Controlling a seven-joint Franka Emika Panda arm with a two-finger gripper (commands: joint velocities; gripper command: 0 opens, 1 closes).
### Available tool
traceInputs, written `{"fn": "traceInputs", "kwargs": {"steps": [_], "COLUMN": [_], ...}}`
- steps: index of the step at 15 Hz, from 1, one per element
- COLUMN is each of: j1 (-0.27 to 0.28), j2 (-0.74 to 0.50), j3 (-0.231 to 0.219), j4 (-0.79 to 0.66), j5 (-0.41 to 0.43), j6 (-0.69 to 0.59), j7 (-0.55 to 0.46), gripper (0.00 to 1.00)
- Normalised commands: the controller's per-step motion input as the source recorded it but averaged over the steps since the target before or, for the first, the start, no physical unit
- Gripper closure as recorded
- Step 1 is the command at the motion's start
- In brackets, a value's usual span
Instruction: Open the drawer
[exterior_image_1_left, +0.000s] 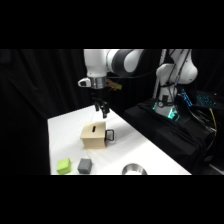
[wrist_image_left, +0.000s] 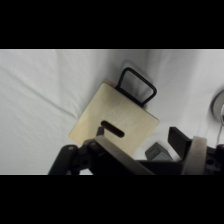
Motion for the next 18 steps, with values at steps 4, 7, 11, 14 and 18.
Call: {"fn": "traceInputs", "kwargs": {"steps": [4,7,11,14,18], "j1": [-0.007,0.012,0.034,0.051,0.017], "j2": [-0.05,-0.23,-0.37,-0.29,-0.07], "j3": [0.021,0.005,0.009,0.04,0.017], "j4": [-0.01,-0.19,-0.38,-0.39,-0.29], "j5": [-0.065,-0.122,-0.156,-0.208,-0.173], "j6": [0.0,0.05,0.09,0.23,0.46], "j7": [0.13,0.32,0.43,0.56,0.54], "gripper": [0.0,0.0,0.0,0.0,0.0]}}
